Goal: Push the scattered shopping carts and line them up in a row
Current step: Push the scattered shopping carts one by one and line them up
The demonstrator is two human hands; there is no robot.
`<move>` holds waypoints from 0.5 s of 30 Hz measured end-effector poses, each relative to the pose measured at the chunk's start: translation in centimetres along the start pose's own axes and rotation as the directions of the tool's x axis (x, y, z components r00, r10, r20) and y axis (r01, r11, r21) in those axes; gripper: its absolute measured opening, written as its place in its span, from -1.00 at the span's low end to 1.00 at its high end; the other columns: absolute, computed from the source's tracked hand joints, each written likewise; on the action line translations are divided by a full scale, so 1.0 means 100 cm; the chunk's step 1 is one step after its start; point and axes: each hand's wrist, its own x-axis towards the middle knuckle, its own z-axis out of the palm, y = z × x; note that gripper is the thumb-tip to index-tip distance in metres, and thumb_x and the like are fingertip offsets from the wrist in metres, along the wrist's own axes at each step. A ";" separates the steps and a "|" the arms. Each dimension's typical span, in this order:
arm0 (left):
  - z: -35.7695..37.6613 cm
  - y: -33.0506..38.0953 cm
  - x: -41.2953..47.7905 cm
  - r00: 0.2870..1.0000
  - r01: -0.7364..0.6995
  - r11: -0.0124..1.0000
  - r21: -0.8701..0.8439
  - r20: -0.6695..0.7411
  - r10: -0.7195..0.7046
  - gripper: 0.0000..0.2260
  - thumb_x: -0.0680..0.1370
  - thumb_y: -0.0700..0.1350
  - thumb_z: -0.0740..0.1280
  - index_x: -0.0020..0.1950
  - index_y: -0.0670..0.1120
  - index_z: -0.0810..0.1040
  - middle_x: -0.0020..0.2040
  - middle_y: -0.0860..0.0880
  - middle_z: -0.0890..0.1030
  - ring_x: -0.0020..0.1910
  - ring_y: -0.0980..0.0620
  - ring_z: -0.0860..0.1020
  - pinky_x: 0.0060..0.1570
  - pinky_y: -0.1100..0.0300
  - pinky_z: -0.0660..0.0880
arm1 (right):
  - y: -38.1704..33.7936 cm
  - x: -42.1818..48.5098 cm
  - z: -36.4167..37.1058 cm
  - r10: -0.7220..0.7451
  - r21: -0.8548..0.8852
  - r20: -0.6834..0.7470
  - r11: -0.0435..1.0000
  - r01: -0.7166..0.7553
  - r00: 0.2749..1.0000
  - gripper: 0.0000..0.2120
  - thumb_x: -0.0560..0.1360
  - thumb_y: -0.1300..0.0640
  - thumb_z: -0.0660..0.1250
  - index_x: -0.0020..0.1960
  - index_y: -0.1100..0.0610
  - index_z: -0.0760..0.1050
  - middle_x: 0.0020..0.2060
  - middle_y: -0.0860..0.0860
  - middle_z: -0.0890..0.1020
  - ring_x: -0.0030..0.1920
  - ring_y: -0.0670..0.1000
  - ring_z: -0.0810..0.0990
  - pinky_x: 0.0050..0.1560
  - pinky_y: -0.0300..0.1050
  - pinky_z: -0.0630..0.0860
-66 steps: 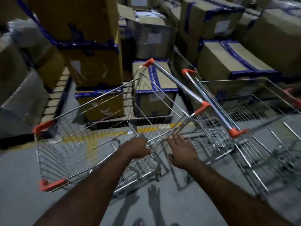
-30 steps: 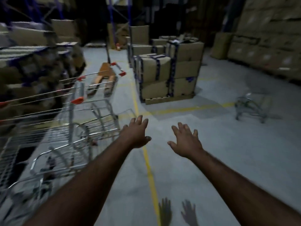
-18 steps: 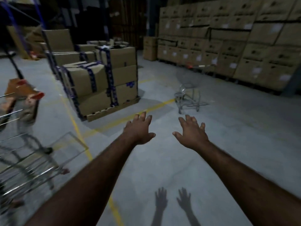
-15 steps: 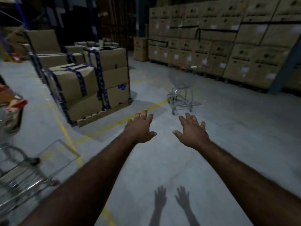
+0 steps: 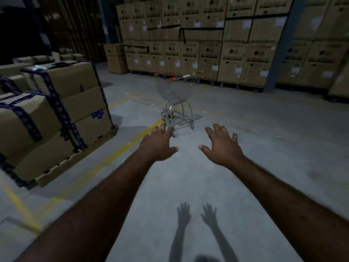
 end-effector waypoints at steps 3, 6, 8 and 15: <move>0.004 0.004 0.070 1.000 -0.027 1.000 0.012 -0.004 0.028 -0.20 0.58 0.25 0.30 0.66 0.01 -0.04 0.67 -0.05 -0.10 0.62 -0.15 -0.03 0.49 -0.25 0.19 | 0.024 0.060 0.015 0.028 0.013 -0.004 1.000 -0.028 1.000 -0.27 0.61 -0.28 0.19 0.64 0.00 0.05 0.64 0.09 0.03 0.63 0.15 -0.03 0.53 0.39 -0.05; 0.008 0.004 0.142 0.999 -0.034 0.999 0.014 0.007 0.034 -0.19 0.57 0.25 0.30 0.66 0.01 -0.05 0.67 -0.06 -0.08 0.62 -0.15 -0.01 0.48 -0.24 0.21 | 0.046 0.132 0.026 0.035 0.036 -0.001 0.999 -0.035 0.999 -0.27 0.60 -0.28 0.20 0.64 0.00 0.05 0.64 0.08 0.03 0.63 0.15 -0.04 0.53 0.39 -0.05; 0.005 0.002 0.189 0.999 -0.032 0.999 0.024 0.022 0.032 -0.19 0.57 0.25 0.31 0.65 0.01 -0.03 0.67 -0.06 -0.06 0.61 -0.14 0.01 0.47 -0.24 0.23 | 0.058 0.181 0.025 0.041 0.056 0.010 0.998 -0.042 0.999 -0.27 0.61 -0.28 0.19 0.64 0.00 0.05 0.64 0.08 0.02 0.63 0.14 -0.04 0.53 0.38 -0.05; -0.010 -0.008 0.345 1.000 -0.009 0.999 0.033 0.011 0.009 -0.20 0.57 0.27 0.30 0.66 0.01 -0.02 0.66 -0.06 -0.03 0.61 -0.14 0.02 0.46 -0.24 0.24 | 0.095 0.344 0.019 -0.005 0.073 -0.031 0.997 0.007 1.000 -0.28 0.61 -0.27 0.19 0.64 0.00 0.06 0.64 0.07 0.03 0.62 0.12 -0.03 0.53 0.37 -0.05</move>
